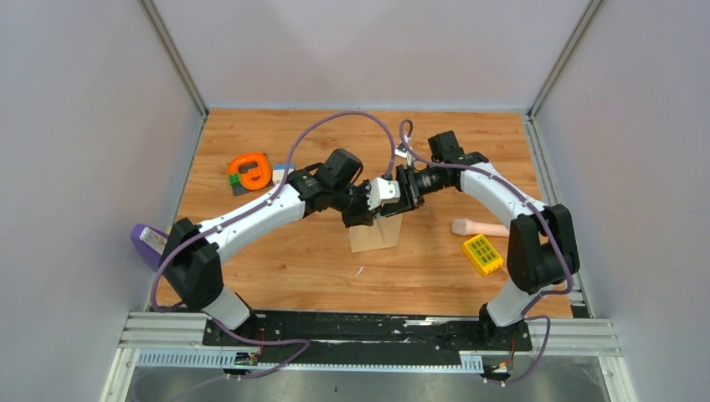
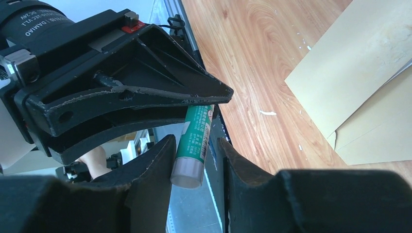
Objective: Place the letter into the envelope and seal it
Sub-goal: Open the solid glue cap from the solid glue.
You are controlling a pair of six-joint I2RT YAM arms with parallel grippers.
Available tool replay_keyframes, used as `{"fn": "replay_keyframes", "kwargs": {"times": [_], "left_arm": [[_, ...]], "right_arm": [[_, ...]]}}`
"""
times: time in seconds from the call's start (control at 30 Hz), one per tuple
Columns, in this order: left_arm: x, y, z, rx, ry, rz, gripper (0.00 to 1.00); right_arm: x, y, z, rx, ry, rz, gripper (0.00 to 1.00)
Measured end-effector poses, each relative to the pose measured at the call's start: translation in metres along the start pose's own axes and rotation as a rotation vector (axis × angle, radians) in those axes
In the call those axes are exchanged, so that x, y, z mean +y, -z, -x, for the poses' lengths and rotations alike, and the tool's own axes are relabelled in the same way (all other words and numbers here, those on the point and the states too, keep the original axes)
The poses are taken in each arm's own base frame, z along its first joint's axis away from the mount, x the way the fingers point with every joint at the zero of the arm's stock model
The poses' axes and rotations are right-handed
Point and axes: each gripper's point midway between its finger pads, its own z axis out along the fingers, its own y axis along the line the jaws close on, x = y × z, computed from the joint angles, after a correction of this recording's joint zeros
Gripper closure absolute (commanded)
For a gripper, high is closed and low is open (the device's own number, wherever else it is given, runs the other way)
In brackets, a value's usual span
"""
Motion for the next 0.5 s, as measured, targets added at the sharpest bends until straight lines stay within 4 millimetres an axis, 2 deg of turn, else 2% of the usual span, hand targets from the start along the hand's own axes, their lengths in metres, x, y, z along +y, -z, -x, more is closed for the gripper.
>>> {"fn": "replay_keyframes", "kwargs": {"times": [0.13, 0.27, 0.33, 0.37, 0.4, 0.43, 0.47, 0.5], "left_arm": [[0.0012, 0.0001, -0.0016, 0.008, 0.002, 0.008, 1.0], [0.0028, -0.0011, -0.0038, 0.017, 0.004, 0.014, 0.88], [0.0032, -0.0015, -0.0041, 0.019, 0.006, 0.016, 0.73], [0.0032, -0.0016, -0.0042, 0.019, 0.006, 0.016, 0.54], [0.0033, -0.0017, -0.0044, 0.019, 0.007, 0.016, 0.45], [0.003, -0.0018, -0.004, 0.018, 0.007, 0.015, 0.23], [0.002, -0.002, -0.0035, 0.015, 0.006, 0.009, 0.18], [0.0011, -0.0024, -0.0027, 0.012, 0.001, 0.005, 0.06]], "right_arm": [[-0.0005, -0.0011, 0.0014, 0.0, 0.006, -0.015, 0.7], [-0.0026, -0.0016, 0.0022, -0.002, 0.009, -0.034, 0.81], [-0.0045, -0.0014, 0.0023, -0.004, 0.007, -0.046, 0.87], [-0.0046, -0.0014, 0.0022, -0.004, 0.005, -0.047, 0.88], [-0.0046, -0.0015, 0.0022, -0.003, 0.005, -0.047, 0.89], [-0.0043, -0.0014, 0.0024, -0.004, 0.008, -0.048, 0.91], [-0.0057, -0.0014, 0.003, -0.006, 0.011, -0.056, 0.91], [-0.0067, -0.0011, 0.0034, -0.008, 0.012, -0.06, 0.92]]}}
